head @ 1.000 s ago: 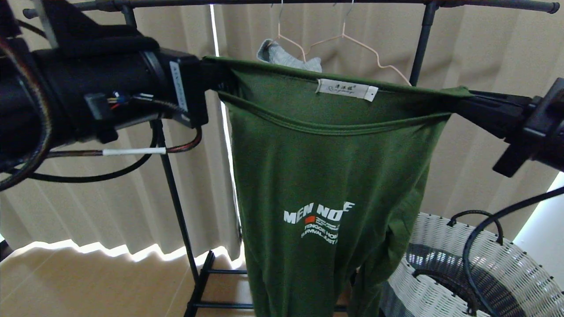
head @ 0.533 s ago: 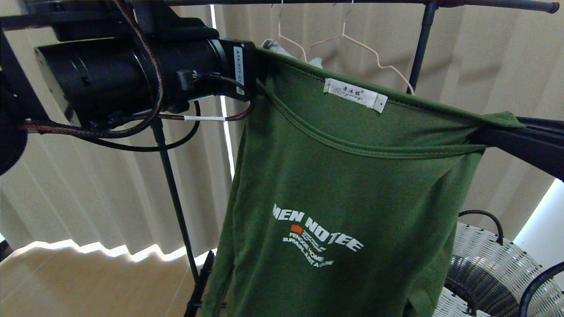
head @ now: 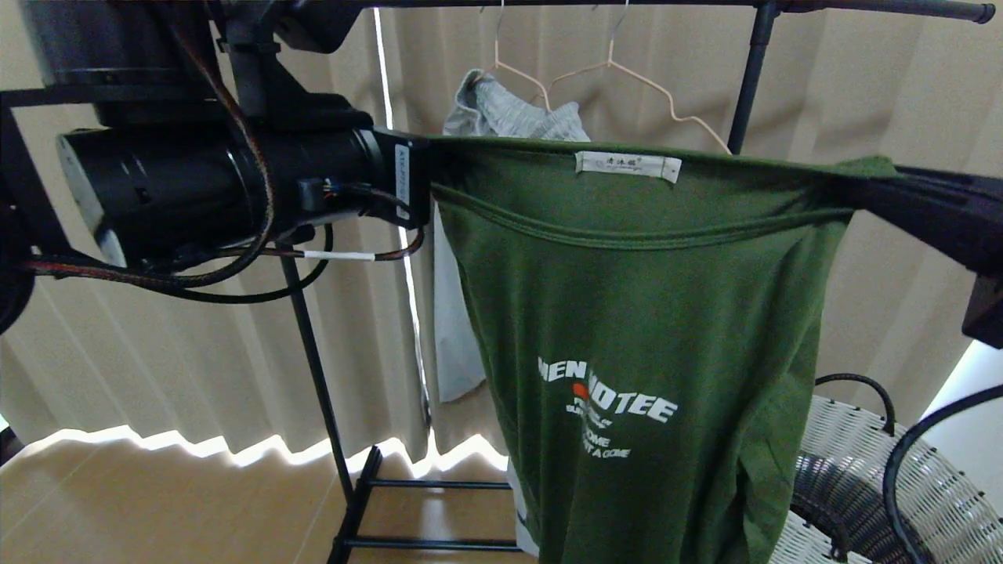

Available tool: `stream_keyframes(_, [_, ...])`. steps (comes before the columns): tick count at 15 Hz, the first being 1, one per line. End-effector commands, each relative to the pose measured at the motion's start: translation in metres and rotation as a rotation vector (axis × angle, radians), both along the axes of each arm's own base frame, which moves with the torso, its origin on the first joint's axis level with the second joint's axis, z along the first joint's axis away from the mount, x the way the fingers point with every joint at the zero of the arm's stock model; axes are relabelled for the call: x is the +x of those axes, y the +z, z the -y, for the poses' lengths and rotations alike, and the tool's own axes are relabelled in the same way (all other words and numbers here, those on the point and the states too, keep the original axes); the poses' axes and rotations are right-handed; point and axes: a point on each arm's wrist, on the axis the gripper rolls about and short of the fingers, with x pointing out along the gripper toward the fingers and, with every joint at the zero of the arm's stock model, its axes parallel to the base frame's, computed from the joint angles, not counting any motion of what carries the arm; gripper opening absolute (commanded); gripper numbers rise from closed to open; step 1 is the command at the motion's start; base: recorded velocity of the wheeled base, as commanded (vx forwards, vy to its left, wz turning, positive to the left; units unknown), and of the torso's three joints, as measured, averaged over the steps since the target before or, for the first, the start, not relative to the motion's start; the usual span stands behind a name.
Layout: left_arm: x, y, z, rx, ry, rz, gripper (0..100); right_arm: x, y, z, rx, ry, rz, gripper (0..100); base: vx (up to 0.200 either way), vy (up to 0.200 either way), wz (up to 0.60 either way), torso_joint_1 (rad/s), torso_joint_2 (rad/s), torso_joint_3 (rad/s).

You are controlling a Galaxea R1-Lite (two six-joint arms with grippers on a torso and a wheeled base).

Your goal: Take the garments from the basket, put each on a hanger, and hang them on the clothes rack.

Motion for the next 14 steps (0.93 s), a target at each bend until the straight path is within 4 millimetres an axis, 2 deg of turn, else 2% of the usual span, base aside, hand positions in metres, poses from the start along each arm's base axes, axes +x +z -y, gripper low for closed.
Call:
stream_keyframes(1, [-0.032,0.007,-0.027,0.017,-0.017,-0.044,0,0.033,0.002,-0.01,0.017,-0.037,0.026,0,0.0,0.0,0.0,0.0,0.0,0.0])
stream_keyframes(5, [-0.085,0.01,-0.056,0.034,-0.235,-0.125,0,0.07,-0.001,-0.026,0.052,-0.03,0.104,0,0.0,0.0,0.0,0.0,0.0,0.0])
stream_keyframes(8, [-0.11,-0.001,-0.062,0.056,-0.311,-0.123,0,0.082,0.006,-0.04,0.171,0.026,0.083,0,0.0,0.0,0.0,0.0,0.0,0.0])
stream_keyframes(10, [-0.119,-0.005,-0.062,0.063,-0.343,-0.117,0,0.086,0.007,-0.044,0.186,0.037,0.077,0,0.0,0.0,0.0,0.0,0.0,0.0])
stream_keyframes(14, [-0.12,-0.005,-0.061,0.064,-0.35,-0.107,0,0.087,0.004,-0.044,0.174,0.029,0.057,0,0.0,0.0,0.0,0.0,0.0,0.0])
